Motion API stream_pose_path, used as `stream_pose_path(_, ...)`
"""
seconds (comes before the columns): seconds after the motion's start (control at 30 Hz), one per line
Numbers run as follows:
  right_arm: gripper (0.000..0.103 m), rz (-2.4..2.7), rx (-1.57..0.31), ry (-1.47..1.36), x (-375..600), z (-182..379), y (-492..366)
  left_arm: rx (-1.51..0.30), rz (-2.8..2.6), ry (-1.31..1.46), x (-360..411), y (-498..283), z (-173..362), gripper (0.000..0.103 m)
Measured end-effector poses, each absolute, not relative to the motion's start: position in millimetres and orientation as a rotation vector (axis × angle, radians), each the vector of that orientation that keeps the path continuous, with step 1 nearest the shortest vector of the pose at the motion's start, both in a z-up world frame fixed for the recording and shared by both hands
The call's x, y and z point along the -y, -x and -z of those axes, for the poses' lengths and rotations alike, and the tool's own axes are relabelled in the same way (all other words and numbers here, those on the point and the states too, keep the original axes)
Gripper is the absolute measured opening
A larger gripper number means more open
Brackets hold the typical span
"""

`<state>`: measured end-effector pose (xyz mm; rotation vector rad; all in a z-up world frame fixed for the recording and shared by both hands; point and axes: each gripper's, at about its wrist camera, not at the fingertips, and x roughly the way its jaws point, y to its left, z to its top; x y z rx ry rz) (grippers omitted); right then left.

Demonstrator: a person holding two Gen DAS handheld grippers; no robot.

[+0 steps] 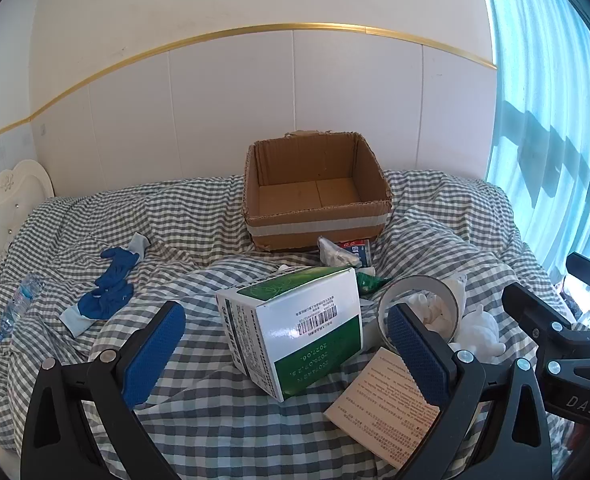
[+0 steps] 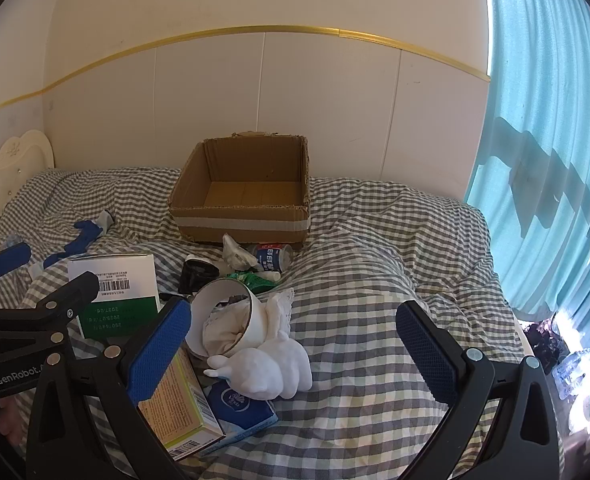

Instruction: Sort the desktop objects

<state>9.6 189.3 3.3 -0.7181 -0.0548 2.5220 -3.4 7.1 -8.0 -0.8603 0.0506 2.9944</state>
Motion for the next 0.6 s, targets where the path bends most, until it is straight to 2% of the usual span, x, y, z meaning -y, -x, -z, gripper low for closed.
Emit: stream_pose_path(0.6, 0.103, -2.490, 0.046, 0.717, -187.3, -2.2, -8.6, -0.048, -3.001, 0.873, -7.8, 2.4, 10.9, 0.103)
